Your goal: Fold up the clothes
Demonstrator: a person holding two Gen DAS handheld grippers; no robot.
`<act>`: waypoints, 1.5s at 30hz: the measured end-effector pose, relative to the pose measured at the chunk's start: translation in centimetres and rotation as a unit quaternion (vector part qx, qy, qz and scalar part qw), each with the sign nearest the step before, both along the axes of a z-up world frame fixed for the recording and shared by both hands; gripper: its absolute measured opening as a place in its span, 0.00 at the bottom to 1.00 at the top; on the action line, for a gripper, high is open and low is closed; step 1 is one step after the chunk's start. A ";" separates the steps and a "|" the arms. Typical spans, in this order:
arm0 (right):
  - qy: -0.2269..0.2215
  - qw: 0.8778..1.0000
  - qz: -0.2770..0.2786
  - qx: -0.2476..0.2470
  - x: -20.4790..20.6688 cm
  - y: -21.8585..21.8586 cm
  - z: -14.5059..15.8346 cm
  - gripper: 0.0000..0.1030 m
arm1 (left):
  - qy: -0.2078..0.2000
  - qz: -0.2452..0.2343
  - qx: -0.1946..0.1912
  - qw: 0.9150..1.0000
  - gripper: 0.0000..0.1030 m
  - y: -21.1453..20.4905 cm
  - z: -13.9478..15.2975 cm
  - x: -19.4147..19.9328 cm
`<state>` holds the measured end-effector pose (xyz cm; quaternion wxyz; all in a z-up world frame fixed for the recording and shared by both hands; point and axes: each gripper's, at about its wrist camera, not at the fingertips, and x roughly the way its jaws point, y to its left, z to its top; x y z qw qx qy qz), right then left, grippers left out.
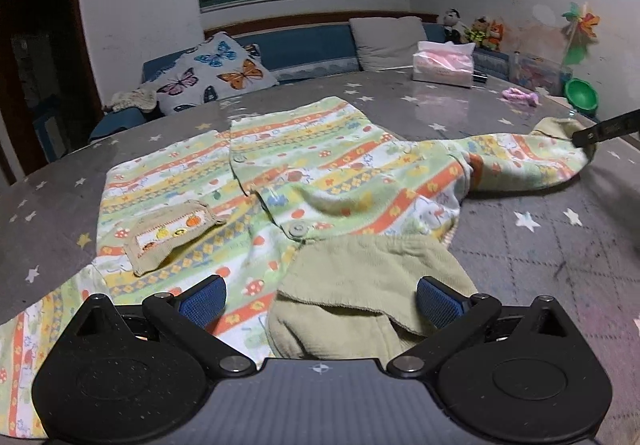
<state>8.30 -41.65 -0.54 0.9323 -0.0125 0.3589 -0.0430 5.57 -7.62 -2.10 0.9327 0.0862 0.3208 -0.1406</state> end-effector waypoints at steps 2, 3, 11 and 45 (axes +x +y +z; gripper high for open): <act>0.010 1.000 -0.006 0.001 0.3 0.0 -0.8 0.09 | 0.002 -0.004 0.001 1.000 1.00 0.3 0.1 -0.2; 0.009 1.000 -0.008 0.002 0.4 0.0 -1.0 0.09 | 0.002 -0.006 0.001 1.000 1.00 0.5 0.1 -0.3; -0.014 0.999 0.037 -0.015 -0.9 1.9 1.8 0.20 | -0.009 -0.003 -0.004 1.000 1.00 2.0 0.9 -2.1; 0.026 0.877 0.478 -0.051 -11.5 23.5 2.6 0.02 | -0.016 -0.105 0.020 0.994 0.10 2.7 1.8 -5.5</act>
